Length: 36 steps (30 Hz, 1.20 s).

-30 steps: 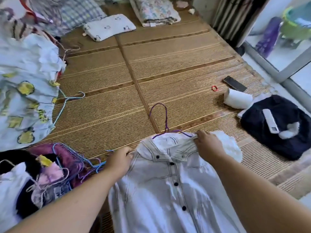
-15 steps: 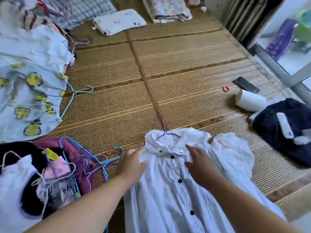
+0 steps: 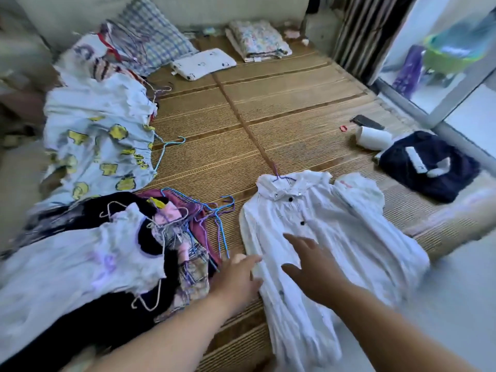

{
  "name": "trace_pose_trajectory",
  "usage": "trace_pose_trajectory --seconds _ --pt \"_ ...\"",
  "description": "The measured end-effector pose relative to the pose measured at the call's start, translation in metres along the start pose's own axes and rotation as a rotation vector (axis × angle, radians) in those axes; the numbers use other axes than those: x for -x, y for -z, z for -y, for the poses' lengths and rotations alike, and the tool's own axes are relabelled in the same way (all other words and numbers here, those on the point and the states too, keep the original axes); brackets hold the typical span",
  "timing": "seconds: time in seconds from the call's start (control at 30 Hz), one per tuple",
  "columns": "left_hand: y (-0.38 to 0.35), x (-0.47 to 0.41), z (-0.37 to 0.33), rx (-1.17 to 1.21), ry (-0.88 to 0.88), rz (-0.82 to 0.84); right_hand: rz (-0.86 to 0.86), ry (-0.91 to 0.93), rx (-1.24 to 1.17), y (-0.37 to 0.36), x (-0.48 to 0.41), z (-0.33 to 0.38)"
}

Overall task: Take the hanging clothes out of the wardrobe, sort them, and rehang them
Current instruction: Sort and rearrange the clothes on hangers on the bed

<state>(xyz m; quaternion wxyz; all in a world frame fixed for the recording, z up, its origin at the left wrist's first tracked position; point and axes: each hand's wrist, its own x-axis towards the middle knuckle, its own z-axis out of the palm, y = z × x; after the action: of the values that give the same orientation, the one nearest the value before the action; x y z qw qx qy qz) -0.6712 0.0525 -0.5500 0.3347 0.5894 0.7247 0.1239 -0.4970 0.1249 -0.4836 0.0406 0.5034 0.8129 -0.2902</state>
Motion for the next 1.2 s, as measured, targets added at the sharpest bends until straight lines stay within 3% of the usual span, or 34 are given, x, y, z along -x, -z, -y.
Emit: trace_pose_trajectory --seconds 0.27,0.47,0.67,0.77,0.93,1.2 --pt "0.025 0.101 0.071 0.037 0.107 0.048 0.038 -0.037 -0.213 -0.059 0.030 0.086" --pt "0.091 0.106 0.170 -0.049 0.213 -0.048 0.117 -0.022 -0.300 -0.136 -0.015 0.157" --pt "0.117 0.073 0.291 -0.081 0.238 -0.016 0.178 -0.150 -0.483 -0.231 -0.091 0.210" --pt "0.118 0.050 0.348 -0.093 0.246 0.024 0.169 -0.231 -0.429 -0.275 -0.137 0.224" --pt "0.112 0.030 0.406 -0.101 0.173 0.162 -0.009 -0.422 -0.271 -0.306 -0.183 0.226" --pt "0.130 0.020 0.404 0.022 0.163 0.346 -0.053 -0.456 -0.225 -0.282 -0.178 0.241"
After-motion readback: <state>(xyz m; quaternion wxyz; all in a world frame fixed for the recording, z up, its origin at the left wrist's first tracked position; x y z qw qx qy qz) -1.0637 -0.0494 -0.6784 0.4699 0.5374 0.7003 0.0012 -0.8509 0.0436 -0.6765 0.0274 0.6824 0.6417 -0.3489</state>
